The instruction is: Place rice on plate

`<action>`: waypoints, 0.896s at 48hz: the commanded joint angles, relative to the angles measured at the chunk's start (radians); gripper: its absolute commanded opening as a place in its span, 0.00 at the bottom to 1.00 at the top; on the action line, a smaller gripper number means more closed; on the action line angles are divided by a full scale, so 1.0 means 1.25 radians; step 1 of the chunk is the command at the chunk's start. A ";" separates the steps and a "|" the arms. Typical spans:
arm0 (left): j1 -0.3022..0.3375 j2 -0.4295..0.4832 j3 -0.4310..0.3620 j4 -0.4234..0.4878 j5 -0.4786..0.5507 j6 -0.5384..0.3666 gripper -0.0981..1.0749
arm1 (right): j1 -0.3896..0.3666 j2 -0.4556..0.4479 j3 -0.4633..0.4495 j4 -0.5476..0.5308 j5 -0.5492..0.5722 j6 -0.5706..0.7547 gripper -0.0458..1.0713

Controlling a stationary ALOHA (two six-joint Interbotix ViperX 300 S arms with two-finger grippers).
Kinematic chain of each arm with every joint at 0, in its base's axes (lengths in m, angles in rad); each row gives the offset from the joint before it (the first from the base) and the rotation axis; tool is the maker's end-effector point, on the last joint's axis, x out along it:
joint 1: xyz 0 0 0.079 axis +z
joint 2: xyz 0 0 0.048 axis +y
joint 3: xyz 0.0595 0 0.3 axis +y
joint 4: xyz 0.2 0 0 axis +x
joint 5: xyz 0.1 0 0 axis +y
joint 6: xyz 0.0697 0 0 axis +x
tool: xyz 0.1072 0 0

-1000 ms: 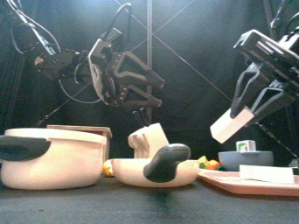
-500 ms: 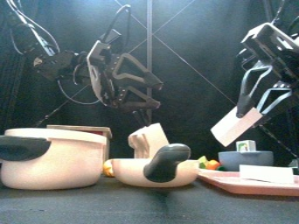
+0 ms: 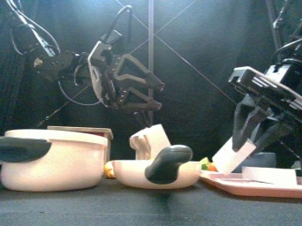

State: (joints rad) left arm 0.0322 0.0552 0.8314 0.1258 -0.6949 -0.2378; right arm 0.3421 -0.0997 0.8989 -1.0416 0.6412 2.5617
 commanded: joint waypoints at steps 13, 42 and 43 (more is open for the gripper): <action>0.004 -0.009 -0.007 -0.004 -0.001 0.001 0.92 | 0.001 -0.011 -0.032 -0.021 0.006 -0.007 0.78; 0.002 -0.009 -0.005 -0.004 -0.001 0.000 0.92 | 0.004 -0.017 -0.034 -0.029 0.007 -0.009 0.85; 0.002 -0.009 -0.005 -0.005 -0.001 0.000 0.92 | 0.004 -0.017 -0.034 -0.029 0.007 -0.009 0.85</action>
State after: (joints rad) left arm 0.0322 0.0552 0.8345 0.1212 -0.6918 -0.2378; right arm 0.3451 -0.0982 0.8713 -1.0738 0.6473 2.5525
